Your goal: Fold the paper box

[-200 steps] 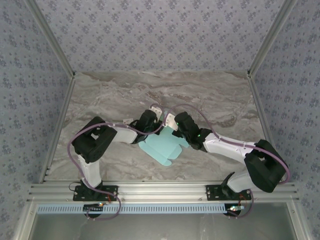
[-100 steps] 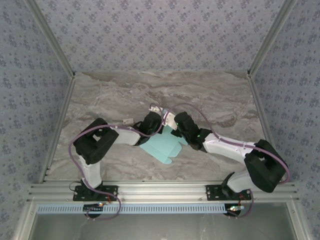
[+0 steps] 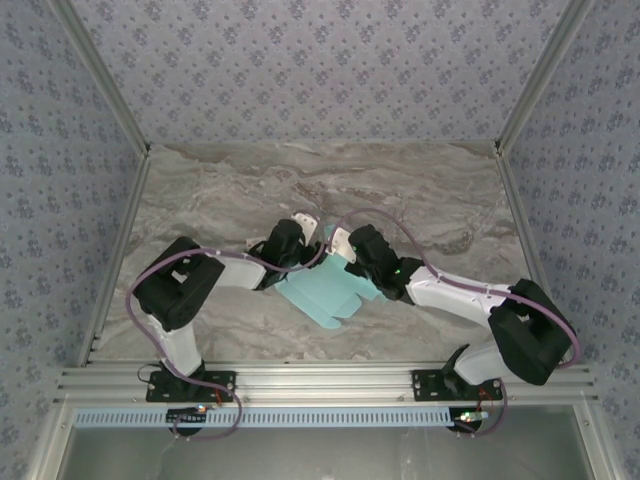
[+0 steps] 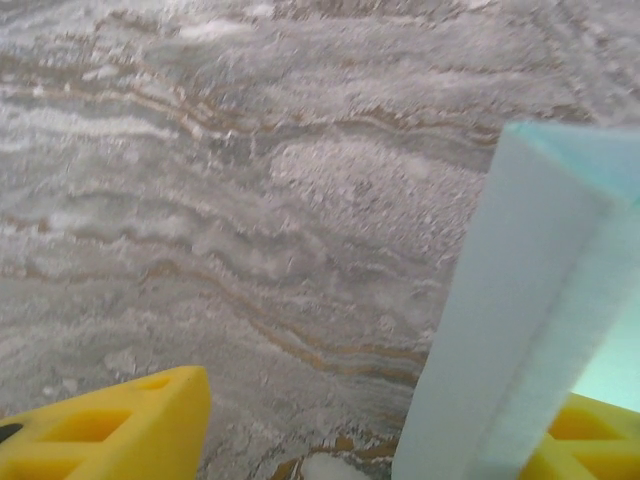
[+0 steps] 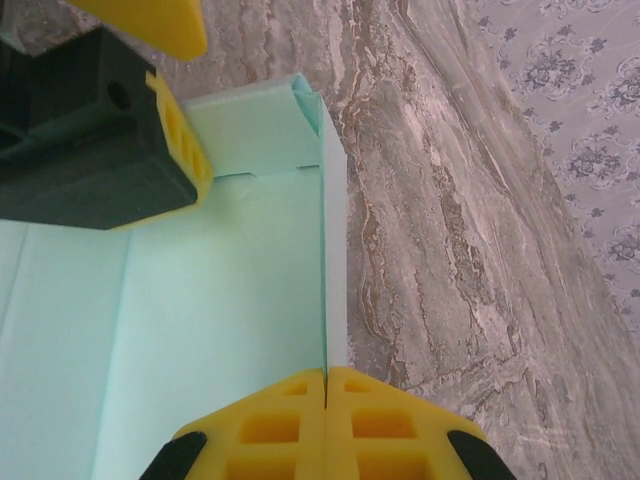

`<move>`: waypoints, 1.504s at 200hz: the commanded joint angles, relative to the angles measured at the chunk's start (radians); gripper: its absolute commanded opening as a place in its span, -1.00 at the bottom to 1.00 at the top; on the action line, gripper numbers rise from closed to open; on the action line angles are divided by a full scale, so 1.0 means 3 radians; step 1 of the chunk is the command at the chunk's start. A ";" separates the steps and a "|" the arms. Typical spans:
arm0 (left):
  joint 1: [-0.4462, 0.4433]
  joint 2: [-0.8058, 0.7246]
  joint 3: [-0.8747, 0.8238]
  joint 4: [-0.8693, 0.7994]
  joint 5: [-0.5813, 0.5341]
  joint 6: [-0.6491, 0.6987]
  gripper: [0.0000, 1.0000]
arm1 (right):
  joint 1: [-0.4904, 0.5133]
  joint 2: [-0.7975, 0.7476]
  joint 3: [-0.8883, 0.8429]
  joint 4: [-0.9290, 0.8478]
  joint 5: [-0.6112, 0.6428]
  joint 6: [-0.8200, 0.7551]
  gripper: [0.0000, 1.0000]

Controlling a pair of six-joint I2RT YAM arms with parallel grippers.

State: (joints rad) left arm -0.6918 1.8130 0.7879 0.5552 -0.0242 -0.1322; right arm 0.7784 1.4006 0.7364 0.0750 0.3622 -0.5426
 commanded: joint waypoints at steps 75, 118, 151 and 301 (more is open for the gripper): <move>0.0199 0.0031 0.0188 0.0115 0.0883 0.0272 -0.20 | -0.0021 0.0002 0.0035 -0.0114 -0.0037 -0.0156 -1.00; 0.0201 0.0036 0.0166 0.0202 0.0792 0.0299 -0.41 | -0.0022 0.0014 0.0056 -0.0097 -0.0041 -0.0180 -1.00; 0.0201 0.0048 0.0199 0.0089 0.0702 0.0431 -0.42 | -0.0027 0.0017 0.0073 -0.0102 -0.0052 -0.0191 -1.00; 0.0173 -0.0352 -0.0214 0.0549 0.0468 0.0357 -0.82 | -0.0033 -0.0462 0.0250 -0.0417 -0.0313 0.0364 -0.16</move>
State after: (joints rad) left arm -0.6350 1.7512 0.7452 0.6483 0.1520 -0.0185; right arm 0.7734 1.3277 0.7597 -0.0090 0.3252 -0.5144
